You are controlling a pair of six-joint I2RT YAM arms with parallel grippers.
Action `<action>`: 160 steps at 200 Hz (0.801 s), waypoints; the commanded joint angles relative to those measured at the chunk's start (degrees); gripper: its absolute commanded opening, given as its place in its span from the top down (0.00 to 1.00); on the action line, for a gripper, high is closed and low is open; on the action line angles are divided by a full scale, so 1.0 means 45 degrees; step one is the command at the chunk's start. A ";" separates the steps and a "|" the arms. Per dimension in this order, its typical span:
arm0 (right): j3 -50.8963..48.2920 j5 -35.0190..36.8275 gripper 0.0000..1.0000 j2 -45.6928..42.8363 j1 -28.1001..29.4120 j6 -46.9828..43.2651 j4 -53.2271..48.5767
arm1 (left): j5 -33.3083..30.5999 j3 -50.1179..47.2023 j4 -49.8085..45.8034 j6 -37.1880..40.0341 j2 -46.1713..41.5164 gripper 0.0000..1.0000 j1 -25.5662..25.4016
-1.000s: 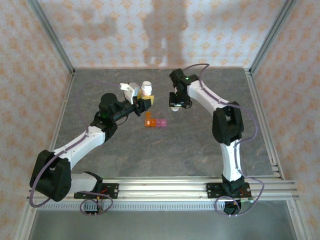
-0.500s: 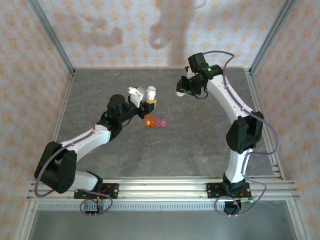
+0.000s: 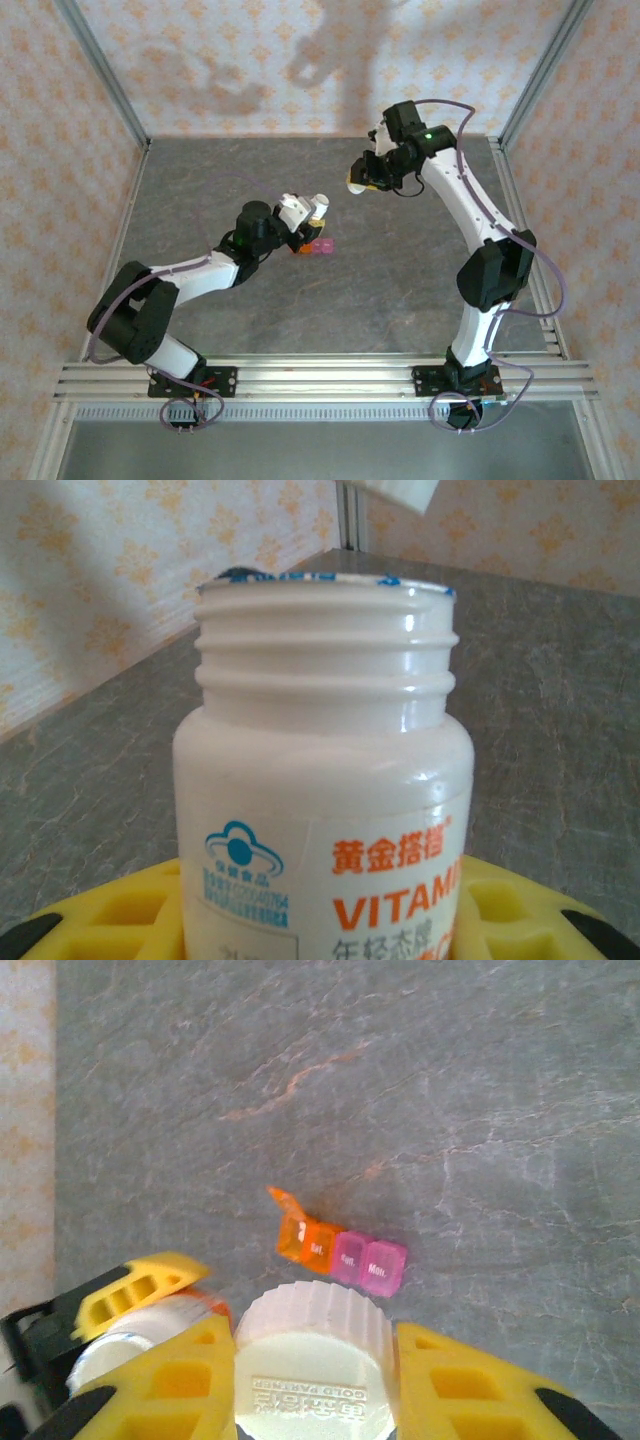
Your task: Sort the pills into containers
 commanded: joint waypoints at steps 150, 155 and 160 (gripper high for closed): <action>0.0733 -0.2632 0.70 0.0106 0.0664 -0.1034 -0.1176 | 0.0822 0.0827 0.1140 0.1144 0.0989 1.00 -0.0099; 0.0764 -0.2623 0.70 0.0138 0.0704 -0.1057 -0.1213 | 0.0828 0.0817 0.1138 0.1138 0.0993 1.00 -0.0099; 0.0794 -0.2628 0.70 0.0221 0.0757 -0.1089 -0.1257 | 0.0860 0.0826 0.1170 0.1124 0.0989 1.00 -0.0098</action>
